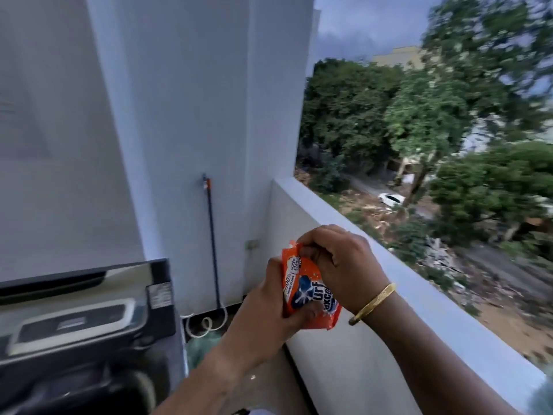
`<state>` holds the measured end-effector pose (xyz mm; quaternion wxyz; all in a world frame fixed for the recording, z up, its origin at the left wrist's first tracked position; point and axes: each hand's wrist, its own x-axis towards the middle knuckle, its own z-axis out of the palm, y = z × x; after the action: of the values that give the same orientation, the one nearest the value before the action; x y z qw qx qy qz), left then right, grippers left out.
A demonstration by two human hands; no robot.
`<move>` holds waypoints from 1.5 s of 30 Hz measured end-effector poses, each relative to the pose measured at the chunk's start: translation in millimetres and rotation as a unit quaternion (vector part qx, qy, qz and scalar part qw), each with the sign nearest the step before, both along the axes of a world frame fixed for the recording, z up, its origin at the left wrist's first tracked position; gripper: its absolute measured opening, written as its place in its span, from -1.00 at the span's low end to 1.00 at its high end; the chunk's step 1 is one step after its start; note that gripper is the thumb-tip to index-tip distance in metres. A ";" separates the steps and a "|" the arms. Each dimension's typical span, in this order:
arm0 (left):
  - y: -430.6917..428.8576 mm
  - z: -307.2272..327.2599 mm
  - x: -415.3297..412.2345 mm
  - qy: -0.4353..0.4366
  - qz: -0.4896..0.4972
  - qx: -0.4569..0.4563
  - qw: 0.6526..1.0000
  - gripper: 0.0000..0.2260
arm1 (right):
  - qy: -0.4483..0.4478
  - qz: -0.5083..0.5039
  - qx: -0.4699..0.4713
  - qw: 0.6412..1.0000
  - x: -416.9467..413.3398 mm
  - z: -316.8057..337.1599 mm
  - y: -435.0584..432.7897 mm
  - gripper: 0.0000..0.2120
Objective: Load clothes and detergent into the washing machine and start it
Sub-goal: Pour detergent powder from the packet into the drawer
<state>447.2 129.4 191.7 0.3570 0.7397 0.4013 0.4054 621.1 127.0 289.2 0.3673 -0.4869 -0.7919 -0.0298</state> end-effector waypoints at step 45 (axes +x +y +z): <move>-4.4 -307.8 -411.2 -0.343 0.207 -0.482 0.779 -0.60 | -0.223 0.092 -0.389 0.889 -495.8 -323.5 125.3 -0.84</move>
<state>36.0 125.0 -116.1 0.6885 0.1821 0.5385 0.4503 125.4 252.3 -34.3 -0.0362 -0.4959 -0.8426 0.2069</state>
